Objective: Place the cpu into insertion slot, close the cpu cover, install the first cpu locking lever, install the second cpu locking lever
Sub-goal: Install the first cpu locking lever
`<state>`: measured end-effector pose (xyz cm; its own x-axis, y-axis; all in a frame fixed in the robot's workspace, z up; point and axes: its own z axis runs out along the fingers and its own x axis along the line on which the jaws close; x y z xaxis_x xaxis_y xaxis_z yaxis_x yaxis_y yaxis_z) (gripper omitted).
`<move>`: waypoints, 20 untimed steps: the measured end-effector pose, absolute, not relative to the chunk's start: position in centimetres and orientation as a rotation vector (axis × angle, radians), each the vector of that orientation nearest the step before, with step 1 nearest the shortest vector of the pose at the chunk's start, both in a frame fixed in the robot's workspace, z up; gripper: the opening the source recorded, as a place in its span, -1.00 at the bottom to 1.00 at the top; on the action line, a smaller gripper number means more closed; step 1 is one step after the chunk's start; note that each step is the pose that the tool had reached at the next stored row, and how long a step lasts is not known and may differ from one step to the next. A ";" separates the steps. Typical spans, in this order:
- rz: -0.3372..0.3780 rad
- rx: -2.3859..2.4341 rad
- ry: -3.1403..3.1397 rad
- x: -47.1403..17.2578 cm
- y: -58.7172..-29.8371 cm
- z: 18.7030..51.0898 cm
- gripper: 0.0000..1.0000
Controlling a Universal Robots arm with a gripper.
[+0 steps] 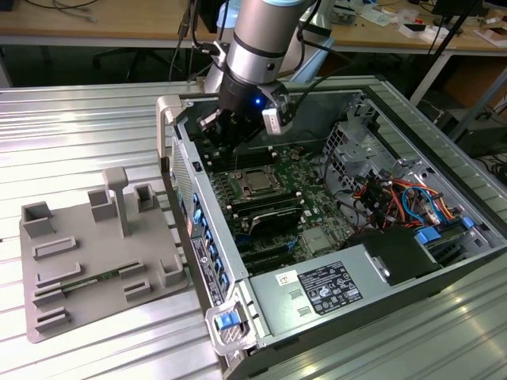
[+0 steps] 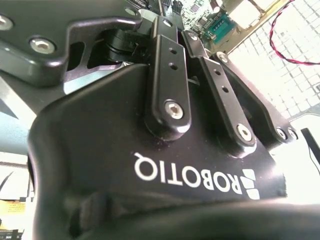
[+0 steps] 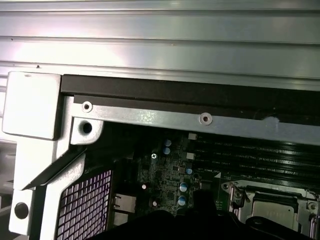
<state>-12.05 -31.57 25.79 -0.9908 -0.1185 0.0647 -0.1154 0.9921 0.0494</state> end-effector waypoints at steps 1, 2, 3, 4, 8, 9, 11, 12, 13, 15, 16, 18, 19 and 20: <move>-0.070 0.180 -3.068 -12.0 -31.6 25.8 -0.79; -0.070 0.180 -3.068 -11.8 -31.5 25.8 -0.79; -0.070 0.180 -3.068 -11.7 -31.5 25.8 -0.79; -0.070 0.180 -3.068 -11.6 -31.5 25.8 -0.79; -0.070 0.180 -3.068 -11.1 -31.4 25.7 -0.79; -0.070 0.180 -3.068 -11.1 -31.4 25.7 -0.79; -0.070 0.180 -3.068 -10.9 -31.4 25.7 -0.79; -0.070 0.180 -3.068 -10.8 -31.4 25.7 -0.79; -0.070 0.180 -3.068 -10.7 -31.4 25.7 -0.79; -0.070 0.180 -3.068 -10.6 -31.4 25.7 -0.79; -0.070 0.180 -3.068 -10.6 -31.4 25.7 -0.79; -0.070 0.180 -3.068 -10.5 -31.4 25.7 -0.79; -0.070 0.180 -3.068 -10.5 -31.4 25.7 -0.79; -0.070 0.180 -3.068 -10.4 -31.4 25.7 -0.79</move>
